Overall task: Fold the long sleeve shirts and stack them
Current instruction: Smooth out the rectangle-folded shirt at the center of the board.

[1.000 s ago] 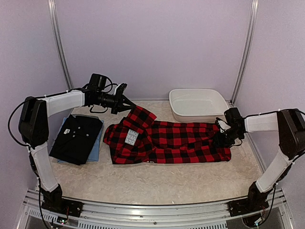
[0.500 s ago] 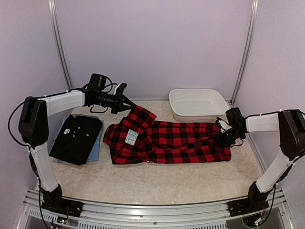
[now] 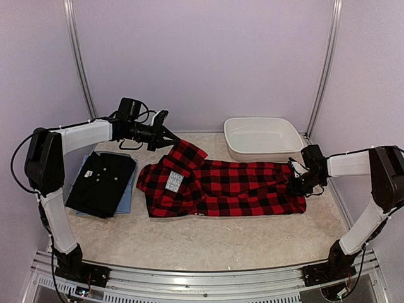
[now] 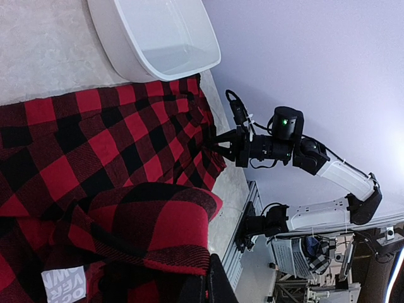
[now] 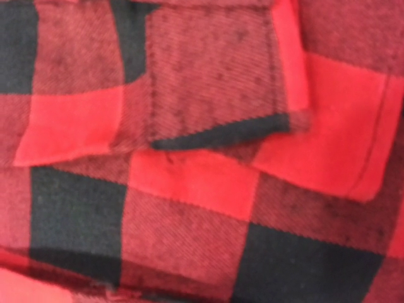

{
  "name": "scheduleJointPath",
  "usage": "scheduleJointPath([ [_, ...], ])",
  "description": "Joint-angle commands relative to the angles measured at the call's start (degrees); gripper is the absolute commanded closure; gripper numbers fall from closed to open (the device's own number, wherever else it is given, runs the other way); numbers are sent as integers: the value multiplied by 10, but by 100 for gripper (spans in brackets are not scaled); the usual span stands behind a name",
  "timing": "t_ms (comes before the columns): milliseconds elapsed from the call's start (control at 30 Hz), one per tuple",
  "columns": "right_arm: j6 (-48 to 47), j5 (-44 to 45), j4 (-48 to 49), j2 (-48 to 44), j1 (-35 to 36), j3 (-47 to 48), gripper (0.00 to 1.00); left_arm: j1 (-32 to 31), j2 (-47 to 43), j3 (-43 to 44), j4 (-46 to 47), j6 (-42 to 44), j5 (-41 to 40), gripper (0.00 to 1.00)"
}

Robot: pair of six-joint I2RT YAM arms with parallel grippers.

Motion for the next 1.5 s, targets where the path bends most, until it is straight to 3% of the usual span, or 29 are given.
scheduleJointPath([
  [0,1,-6,6,-11,-8,-7,100,1,-16,-6,17,6,10,100],
  [500,21,46,-52,-91,-26,7,100,39,-31,-13,12,9,3,100],
  [967,19,28,-14,-22,-30,9,100,39,-21,-5,34,-9,1,100],
  [1267,20,3,4,-50,-26,3,55,2,-2,61,42,-38,10,100],
  [1467,11,-1,-7,-87,-20,8,46,-19,9,89,1,-27,1,100],
])
